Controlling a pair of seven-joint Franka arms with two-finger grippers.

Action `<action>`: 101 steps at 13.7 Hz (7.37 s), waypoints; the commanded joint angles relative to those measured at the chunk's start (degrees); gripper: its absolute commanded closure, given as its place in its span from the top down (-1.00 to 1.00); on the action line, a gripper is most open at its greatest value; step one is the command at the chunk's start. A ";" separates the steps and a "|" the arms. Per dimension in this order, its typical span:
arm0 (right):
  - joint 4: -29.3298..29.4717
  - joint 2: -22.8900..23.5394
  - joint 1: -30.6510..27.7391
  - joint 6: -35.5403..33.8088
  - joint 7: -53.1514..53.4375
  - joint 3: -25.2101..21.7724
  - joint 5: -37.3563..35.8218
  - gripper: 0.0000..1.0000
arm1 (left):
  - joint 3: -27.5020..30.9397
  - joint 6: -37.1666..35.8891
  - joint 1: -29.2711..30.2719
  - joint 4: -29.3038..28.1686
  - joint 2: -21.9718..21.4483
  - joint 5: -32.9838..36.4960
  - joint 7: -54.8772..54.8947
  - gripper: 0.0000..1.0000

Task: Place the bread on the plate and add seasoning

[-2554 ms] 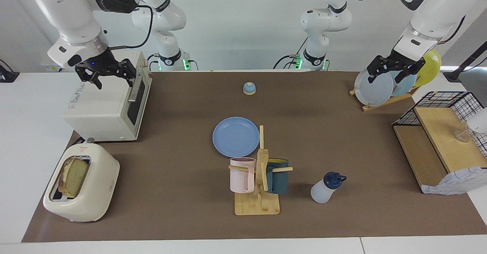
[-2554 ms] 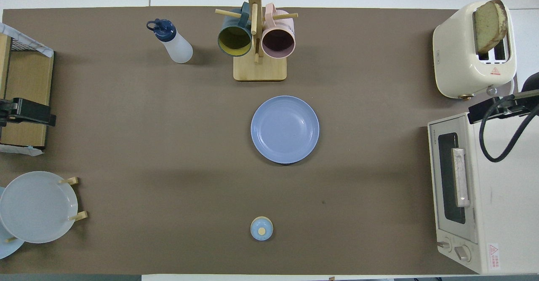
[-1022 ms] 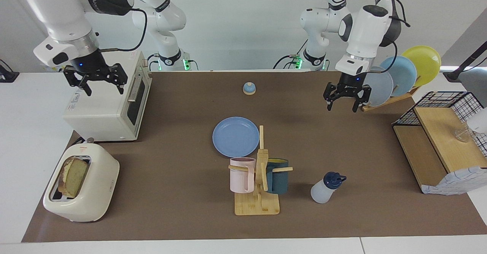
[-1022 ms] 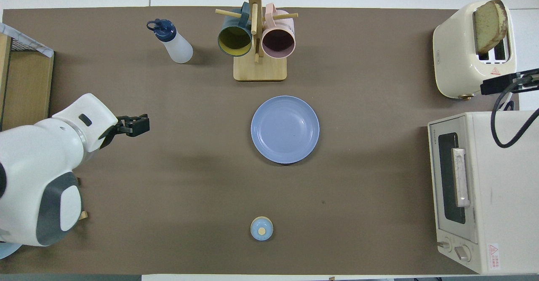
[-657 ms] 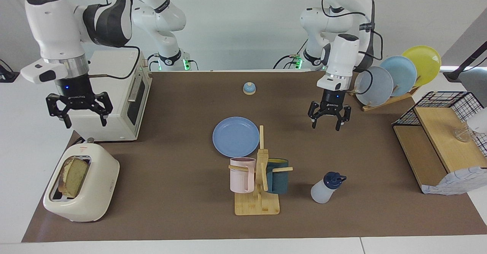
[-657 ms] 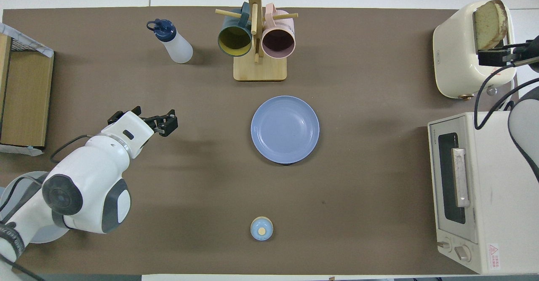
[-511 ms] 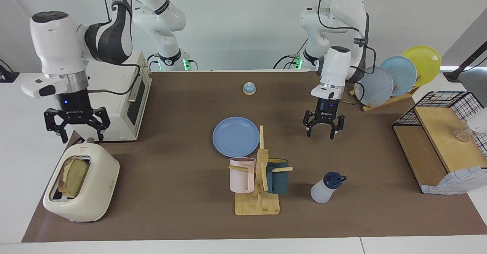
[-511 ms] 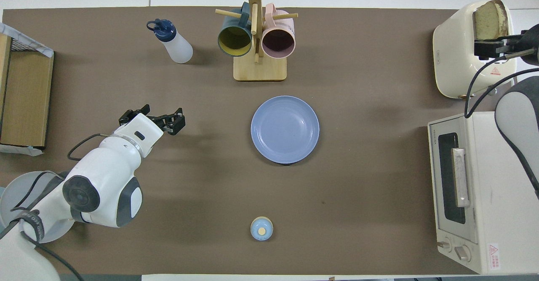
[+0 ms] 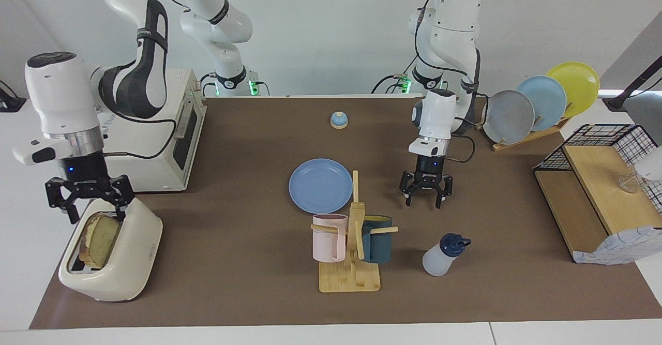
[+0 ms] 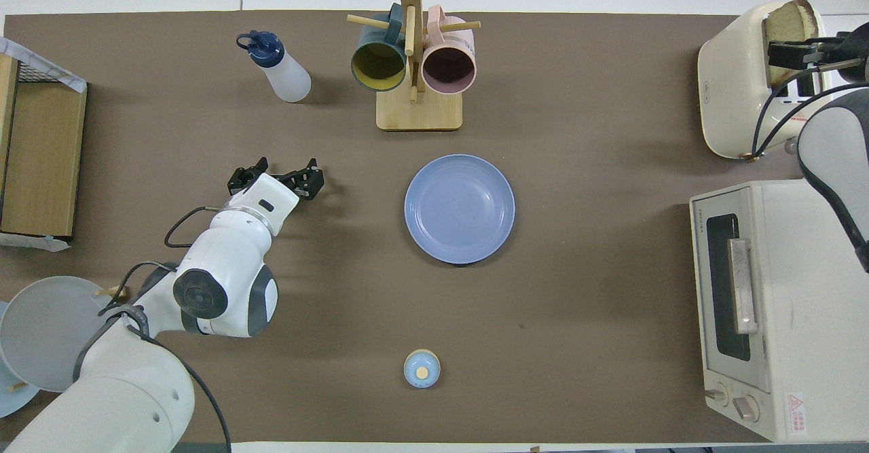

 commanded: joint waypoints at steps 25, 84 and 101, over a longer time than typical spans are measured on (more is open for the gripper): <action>14.36 -8.11 15.60 -45.43 21.15 10.68 1.64 -1.00 | 12.65 -11.28 -7.48 29.18 17.36 -10.03 -0.40 1.00; -1.14 -15.42 20.45 -40.92 46.44 10.41 28.00 1.00 | 10.64 -75.20 -5.90 5.74 -39.49 -12.14 65.96 -1.00; -2.37 -12.96 31.00 -20.52 59.93 10.85 33.10 -0.19 | 1.58 -63.67 -6.69 -4.39 -45.04 -18.73 64.47 -1.00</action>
